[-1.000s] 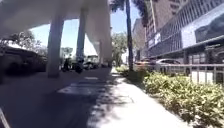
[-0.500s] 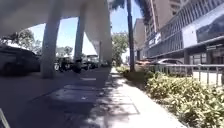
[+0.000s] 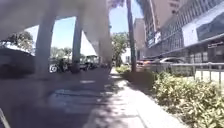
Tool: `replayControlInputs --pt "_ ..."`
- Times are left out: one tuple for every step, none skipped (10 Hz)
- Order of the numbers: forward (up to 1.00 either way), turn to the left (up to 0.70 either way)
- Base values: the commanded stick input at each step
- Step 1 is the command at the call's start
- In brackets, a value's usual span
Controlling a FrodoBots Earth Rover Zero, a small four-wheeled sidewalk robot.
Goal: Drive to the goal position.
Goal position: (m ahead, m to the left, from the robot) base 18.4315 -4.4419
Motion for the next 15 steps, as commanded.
replayControlInputs --pt "0.70 0.00" --pt "0.70 0.00" --pt "0.70 0.00" --pt "0.70 0.00" --pt "0.70 0.00" --pt "0.70 0.00" --pt "0.70 0.00" --pt "0.70 0.00" --pt "0.70 0.00" --pt "0.70 0.00" --pt "0.70 0.00" --pt "0.70 0.00" --pt "0.70 0.00" --pt "0.70 0.00" --pt "0.70 0.00"
